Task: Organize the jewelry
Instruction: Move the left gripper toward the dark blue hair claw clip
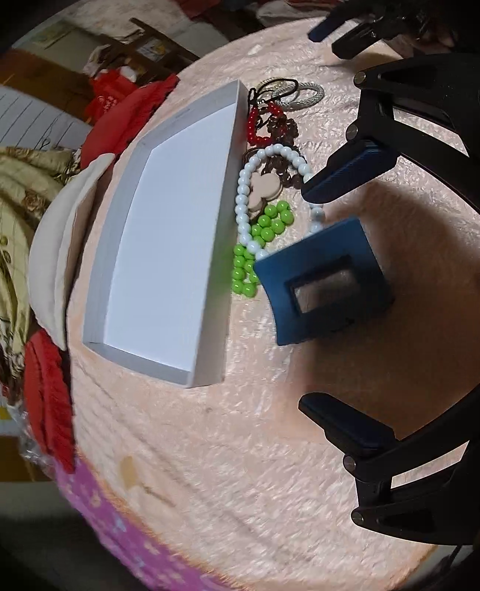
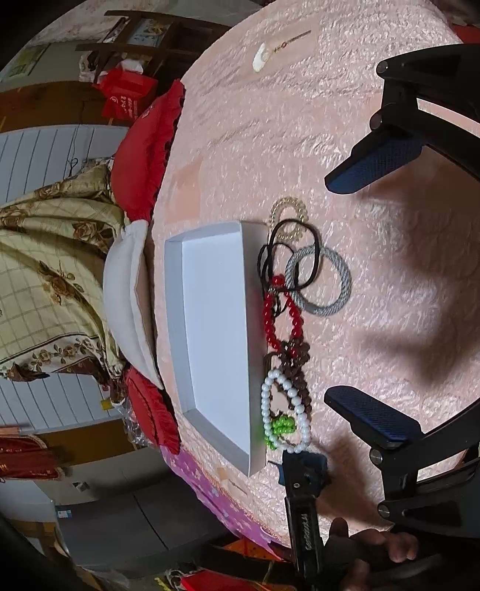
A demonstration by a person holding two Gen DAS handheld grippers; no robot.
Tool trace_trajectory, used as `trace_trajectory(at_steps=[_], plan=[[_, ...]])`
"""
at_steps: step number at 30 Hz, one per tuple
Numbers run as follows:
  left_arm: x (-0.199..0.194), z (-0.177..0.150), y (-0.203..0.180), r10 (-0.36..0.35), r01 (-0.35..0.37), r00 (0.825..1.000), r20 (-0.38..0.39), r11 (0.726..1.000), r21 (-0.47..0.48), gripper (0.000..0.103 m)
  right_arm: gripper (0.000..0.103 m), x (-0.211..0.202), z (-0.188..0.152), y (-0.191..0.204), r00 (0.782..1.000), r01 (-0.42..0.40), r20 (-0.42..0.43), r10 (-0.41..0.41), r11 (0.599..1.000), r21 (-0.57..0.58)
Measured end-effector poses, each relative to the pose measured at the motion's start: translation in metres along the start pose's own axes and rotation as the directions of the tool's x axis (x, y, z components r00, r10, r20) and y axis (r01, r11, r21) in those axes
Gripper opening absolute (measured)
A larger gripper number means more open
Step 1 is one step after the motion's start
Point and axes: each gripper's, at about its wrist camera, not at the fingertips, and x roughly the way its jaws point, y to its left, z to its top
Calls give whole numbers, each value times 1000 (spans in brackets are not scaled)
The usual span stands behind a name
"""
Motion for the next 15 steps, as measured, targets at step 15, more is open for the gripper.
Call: trace_trajectory(at_steps=[15], plan=[[10, -13, -12, 75, -76, 997, 11, 994, 82, 102, 103, 13, -14, -33, 994, 29, -104, -24, 998, 56]])
